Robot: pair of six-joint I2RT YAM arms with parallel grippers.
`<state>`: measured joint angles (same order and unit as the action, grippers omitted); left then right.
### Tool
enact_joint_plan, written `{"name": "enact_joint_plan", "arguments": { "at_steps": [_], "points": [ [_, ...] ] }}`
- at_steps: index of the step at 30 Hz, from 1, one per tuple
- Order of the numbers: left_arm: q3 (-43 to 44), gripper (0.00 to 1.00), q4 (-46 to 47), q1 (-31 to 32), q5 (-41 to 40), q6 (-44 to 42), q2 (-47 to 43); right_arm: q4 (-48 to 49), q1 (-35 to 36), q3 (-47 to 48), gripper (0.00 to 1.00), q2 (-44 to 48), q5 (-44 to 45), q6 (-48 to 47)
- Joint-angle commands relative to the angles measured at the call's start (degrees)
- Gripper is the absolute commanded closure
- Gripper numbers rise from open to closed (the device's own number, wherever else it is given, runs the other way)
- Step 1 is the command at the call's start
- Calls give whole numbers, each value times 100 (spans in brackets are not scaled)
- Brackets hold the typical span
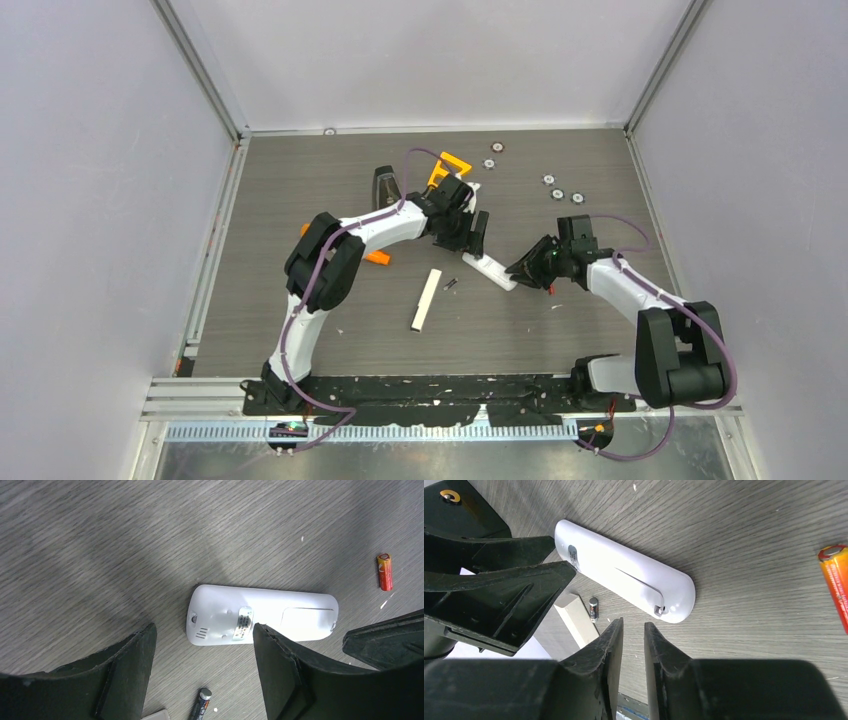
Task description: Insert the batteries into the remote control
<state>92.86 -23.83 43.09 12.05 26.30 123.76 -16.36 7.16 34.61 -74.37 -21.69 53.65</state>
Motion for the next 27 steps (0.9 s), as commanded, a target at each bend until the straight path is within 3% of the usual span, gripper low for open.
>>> {"name": "enact_joint_plan", "arguments": {
  "at_steps": [1, 18, 24, 27],
  "points": [
    [215, 28, -24, -45, 76, -125, 119, 80, 14, 271, 74, -118, 147, -150],
    [204, 30, -25, -55, 95, -143, 105, -24, 23, 342, 86, -697, 451, -530],
    [350, 29, -93, -72, 39, -232, -169, -11, 22, 678, 81, -212, 387, -649],
    [490, 28, -215, -73, 0, -339, -388, 542, 26, 727, 76, 129, 120, -754]
  ]
}}
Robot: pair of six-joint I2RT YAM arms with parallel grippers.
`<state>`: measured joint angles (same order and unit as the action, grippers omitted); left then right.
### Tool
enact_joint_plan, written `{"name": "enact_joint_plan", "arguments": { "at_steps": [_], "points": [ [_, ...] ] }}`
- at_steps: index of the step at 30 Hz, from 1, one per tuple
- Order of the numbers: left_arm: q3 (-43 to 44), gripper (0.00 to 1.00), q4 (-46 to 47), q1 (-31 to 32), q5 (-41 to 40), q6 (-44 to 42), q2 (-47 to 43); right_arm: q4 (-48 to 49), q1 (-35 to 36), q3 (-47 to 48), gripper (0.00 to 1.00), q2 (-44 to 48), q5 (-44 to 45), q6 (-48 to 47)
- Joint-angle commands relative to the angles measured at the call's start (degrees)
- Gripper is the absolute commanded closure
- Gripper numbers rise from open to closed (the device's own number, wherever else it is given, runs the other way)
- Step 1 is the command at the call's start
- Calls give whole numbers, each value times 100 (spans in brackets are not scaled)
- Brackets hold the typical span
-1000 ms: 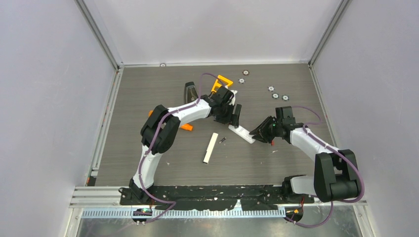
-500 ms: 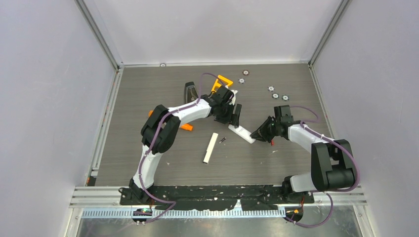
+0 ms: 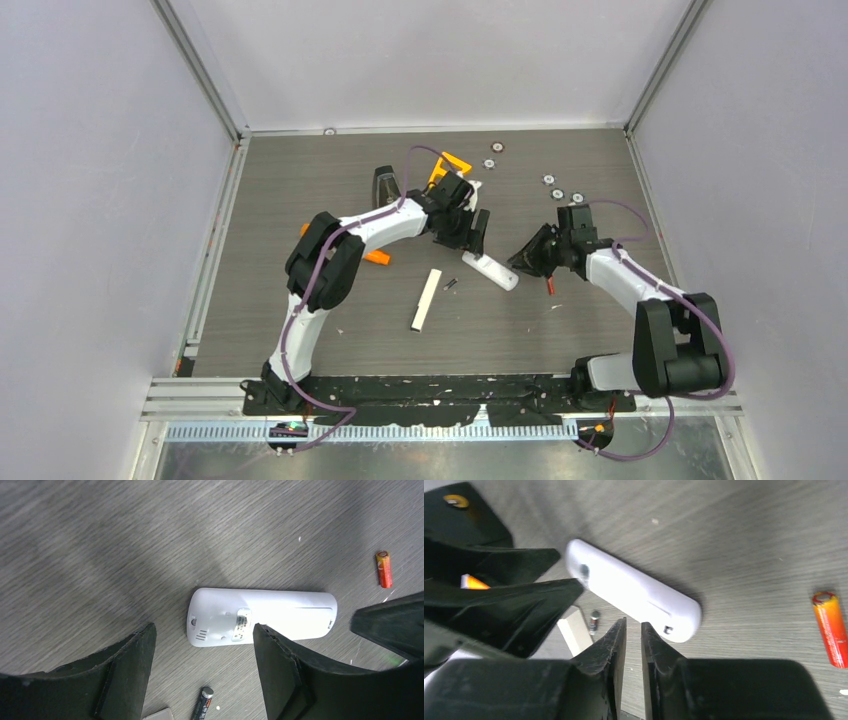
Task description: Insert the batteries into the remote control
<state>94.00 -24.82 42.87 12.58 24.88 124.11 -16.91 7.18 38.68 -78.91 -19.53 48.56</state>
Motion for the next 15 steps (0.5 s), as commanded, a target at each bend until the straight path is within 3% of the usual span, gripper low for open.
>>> {"name": "enact_joint_plan", "arguments": {
  "at_steps": [1, 9, 11, 15],
  "points": [
    [402, 27, -139, -51, -62, -239, -538, 673, 22, 377, 74, 705, -135, -296],
    [-155, 26, -63, -10, -11, -691, -1646, 270, 65, 917, 47, 445, -1, -2269],
    [-516, 26, 55, 45, -21, -884, -2065, 104, 267, 998, 36, 368, 283, -2734],
    [-1257, 25, 260, 131, -3, -1054, -3003, -272, 1015, 1335, 28, 6, 945, -3772]
  ]
}}
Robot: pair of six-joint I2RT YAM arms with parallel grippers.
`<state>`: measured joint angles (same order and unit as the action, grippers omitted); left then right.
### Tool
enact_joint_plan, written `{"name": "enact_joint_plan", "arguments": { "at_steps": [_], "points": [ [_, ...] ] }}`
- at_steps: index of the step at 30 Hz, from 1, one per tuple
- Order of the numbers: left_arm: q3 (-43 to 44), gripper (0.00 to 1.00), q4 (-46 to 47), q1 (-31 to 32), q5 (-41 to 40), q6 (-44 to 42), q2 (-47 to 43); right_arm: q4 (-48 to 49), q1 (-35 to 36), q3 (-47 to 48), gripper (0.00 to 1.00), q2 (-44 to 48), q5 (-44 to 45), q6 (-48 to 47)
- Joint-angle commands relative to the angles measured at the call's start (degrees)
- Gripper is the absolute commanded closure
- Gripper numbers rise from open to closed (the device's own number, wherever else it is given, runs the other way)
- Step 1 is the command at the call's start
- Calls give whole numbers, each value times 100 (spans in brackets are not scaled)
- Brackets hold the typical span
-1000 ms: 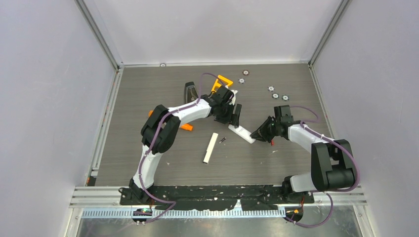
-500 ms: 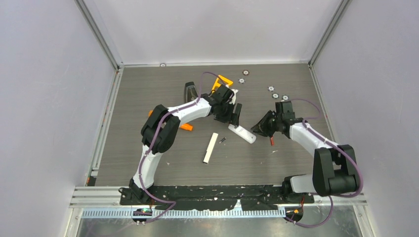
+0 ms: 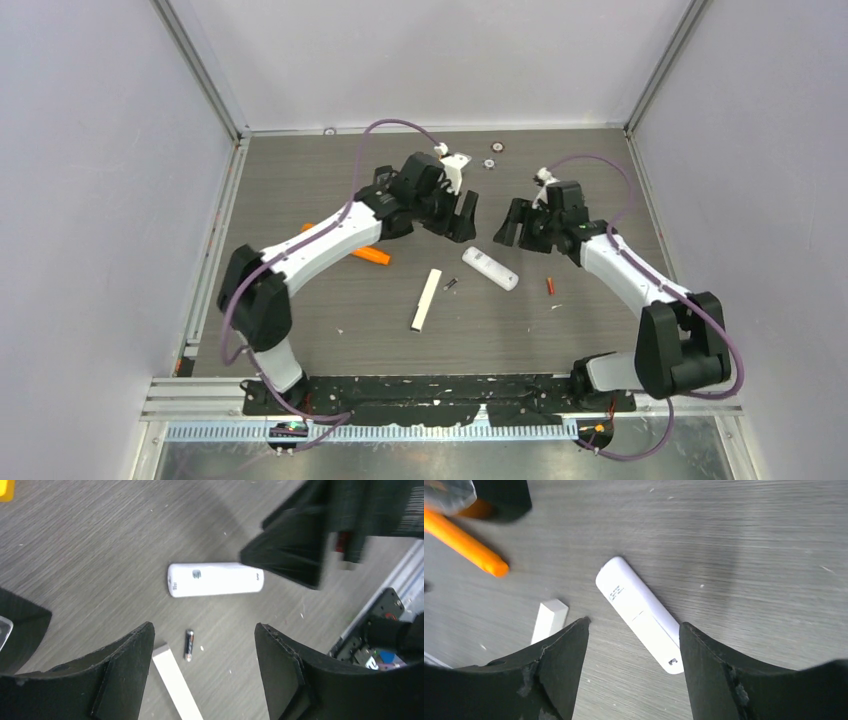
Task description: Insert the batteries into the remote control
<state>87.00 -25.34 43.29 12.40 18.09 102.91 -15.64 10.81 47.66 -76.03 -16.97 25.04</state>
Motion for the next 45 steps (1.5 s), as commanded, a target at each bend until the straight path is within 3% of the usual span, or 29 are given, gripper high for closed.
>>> {"name": "enact_joint_plan", "arguments": {
  "at_steps": [1, 4, 7, 15, 23, 31, 37, 41, 45],
  "points": [
    [-747, 25, 323, 96, 45, -390, -1102, -486, 796, 619, 28, -468, 850, -1588],
    [-1128, 23, 293, 101, 73, -528, -1744, -756, 1419, 995, 25, -847, 1599, -2336],
    [-1448, 20, 162, 101, -44, -746, -2370, -943, 1566, 1250, 24, -1283, 1919, -2830],
    [-2082, 9, -117, 41, -683, -1056, -3744, -1557, 1581, 1721, 22, -2096, 1289, -3612],
    [-2289, 4, -223, -380, -626, -966, -4313, -1591, 1599, 1498, 22, -2195, 937, -3863],
    [-2332, 4, -140, -834, -214, -756, -4366, -1662, 1647, 1533, 28, -2461, 1163, -3734],
    [-2388, 4, -85, -1032, -89, -711, -4386, -1579, 1739, 1487, 39, -2487, 1498, -3669],
    [-2415, 4, -84, -1129, -72, -703, -4401, -1552, 1775, 1508, 59, -2570, 1651, -3537],
    [-2425, 4, -91, -1185, -55, -669, -4403, -1413, 1735, 1547, 69, -2490, 2074, -3219]
  ]
}}
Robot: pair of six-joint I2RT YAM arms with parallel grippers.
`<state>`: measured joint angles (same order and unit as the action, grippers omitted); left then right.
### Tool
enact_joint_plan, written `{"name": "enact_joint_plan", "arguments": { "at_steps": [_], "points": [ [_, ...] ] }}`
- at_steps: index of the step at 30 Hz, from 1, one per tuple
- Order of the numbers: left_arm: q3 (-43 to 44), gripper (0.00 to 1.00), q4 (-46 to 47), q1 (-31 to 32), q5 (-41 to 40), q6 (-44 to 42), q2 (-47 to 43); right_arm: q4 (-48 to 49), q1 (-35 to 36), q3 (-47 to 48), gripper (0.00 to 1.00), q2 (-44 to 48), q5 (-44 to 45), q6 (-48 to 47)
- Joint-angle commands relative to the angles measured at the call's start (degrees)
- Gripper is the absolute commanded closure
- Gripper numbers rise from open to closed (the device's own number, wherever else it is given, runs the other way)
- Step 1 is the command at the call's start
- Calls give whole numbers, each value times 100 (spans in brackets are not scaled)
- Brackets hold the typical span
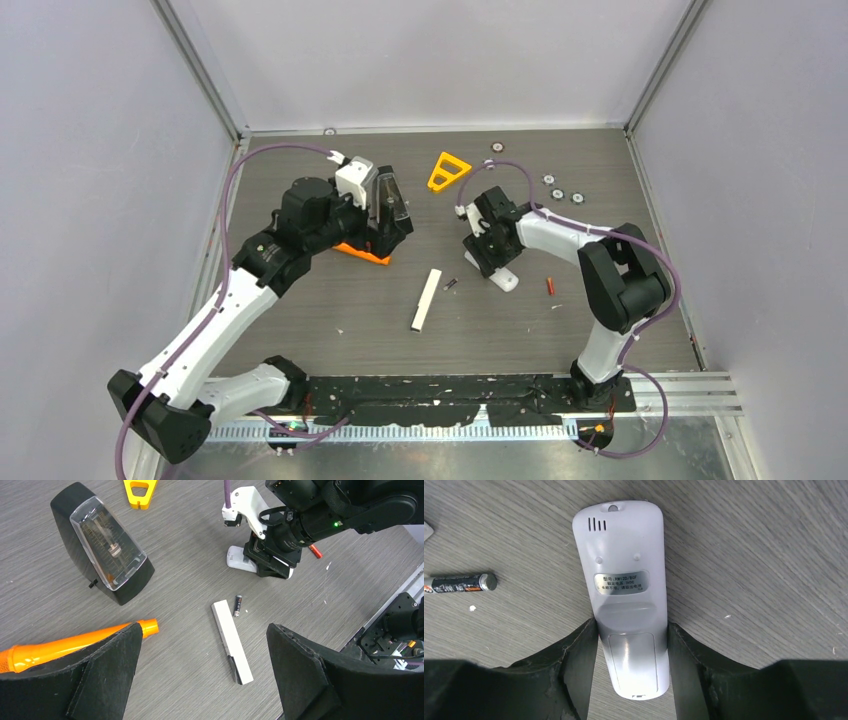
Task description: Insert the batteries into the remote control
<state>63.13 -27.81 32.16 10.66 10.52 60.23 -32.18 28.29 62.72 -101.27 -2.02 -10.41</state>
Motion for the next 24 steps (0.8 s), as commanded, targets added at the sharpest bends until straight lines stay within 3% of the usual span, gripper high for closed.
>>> {"name": "enact_joint_plan", "arguments": {
  "at_steps": [1, 10, 24],
  "points": [
    [-50, 4, 156, -82, 123, 104, -138, 288, -37, 86, 69, 85, 628, 403],
    [-189, 4, 115, -113, 3, 178, -262, 502, -661, 662, 72, 200, 1353, 1358],
    [-257, 4, -22, -149, -175, 256, -380, 533, -1193, 1404, 69, -842, 1157, 1601]
  ]
}}
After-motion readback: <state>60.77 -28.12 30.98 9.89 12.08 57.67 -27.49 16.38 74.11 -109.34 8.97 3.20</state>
